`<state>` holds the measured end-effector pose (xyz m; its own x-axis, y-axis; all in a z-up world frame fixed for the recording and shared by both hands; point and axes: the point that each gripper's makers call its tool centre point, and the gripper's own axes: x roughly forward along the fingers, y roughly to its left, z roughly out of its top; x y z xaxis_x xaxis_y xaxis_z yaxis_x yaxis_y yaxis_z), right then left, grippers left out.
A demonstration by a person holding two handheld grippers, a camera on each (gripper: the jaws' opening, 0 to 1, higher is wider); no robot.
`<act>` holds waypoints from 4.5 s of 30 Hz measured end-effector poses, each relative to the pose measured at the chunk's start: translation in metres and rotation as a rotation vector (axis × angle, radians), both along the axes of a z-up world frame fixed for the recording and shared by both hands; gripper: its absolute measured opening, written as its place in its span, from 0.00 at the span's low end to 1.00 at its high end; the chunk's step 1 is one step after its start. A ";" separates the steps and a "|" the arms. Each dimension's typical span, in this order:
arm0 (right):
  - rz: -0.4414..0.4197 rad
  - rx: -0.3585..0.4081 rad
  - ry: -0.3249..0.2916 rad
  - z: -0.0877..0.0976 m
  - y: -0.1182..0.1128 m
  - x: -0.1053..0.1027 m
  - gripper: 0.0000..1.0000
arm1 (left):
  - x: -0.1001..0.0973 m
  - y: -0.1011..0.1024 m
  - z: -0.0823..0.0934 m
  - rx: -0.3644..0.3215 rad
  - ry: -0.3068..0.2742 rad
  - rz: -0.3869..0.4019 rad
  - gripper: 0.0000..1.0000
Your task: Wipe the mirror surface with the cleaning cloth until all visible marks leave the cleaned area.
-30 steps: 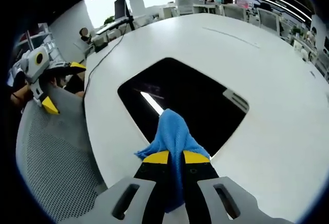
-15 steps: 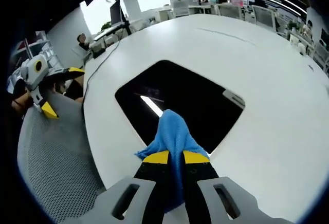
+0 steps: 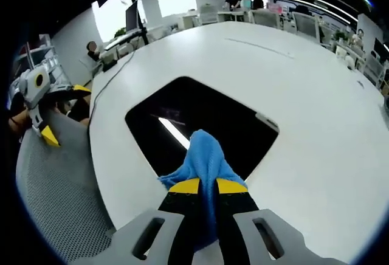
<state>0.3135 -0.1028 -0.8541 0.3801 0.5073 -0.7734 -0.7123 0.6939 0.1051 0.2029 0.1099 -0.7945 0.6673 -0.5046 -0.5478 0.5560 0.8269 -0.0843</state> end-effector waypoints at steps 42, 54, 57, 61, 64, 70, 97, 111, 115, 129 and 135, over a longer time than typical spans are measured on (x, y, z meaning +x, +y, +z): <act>-0.153 0.110 -0.043 0.002 -0.005 0.045 0.03 | -0.001 0.005 -0.007 0.033 0.031 0.024 0.87; -0.171 0.118 -0.039 0.002 -0.006 0.055 0.03 | -0.001 0.005 -0.008 0.034 0.033 0.022 0.87; -0.180 0.107 -0.051 0.002 -0.007 0.059 0.03 | -0.001 0.005 -0.008 0.034 0.032 0.023 0.87; -0.189 0.101 -0.052 0.002 -0.008 0.062 0.03 | -0.001 0.005 -0.008 0.033 0.032 0.021 0.87; -0.198 0.105 -0.046 0.002 -0.008 0.064 0.03 | 0.000 0.005 -0.007 0.031 0.026 0.025 0.87; -0.219 0.120 -0.030 0.004 -0.006 0.063 0.03 | 0.000 0.006 -0.007 0.033 0.026 0.025 0.87; -0.234 0.084 -0.036 0.008 -0.004 0.073 0.03 | -0.001 0.006 -0.009 0.035 0.041 0.028 0.86; -0.239 0.031 -0.089 0.007 -0.008 0.085 0.03 | -0.002 0.008 -0.012 0.034 0.058 0.036 0.86; -0.243 0.030 -0.089 0.006 -0.009 0.088 0.03 | -0.002 0.008 -0.011 0.033 0.055 0.038 0.86; -0.268 0.034 -0.098 0.006 -0.010 0.101 0.03 | -0.001 0.009 -0.011 0.035 0.057 0.040 0.86; -0.279 0.032 -0.097 0.006 -0.011 0.105 0.03 | -0.002 0.009 -0.012 0.035 0.063 0.036 0.85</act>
<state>0.4184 -0.1142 -0.8478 0.5799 0.3966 -0.7116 -0.5024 0.8617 0.0709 0.2012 0.1186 -0.8064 0.6480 -0.4612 -0.6062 0.5206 0.8491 -0.0895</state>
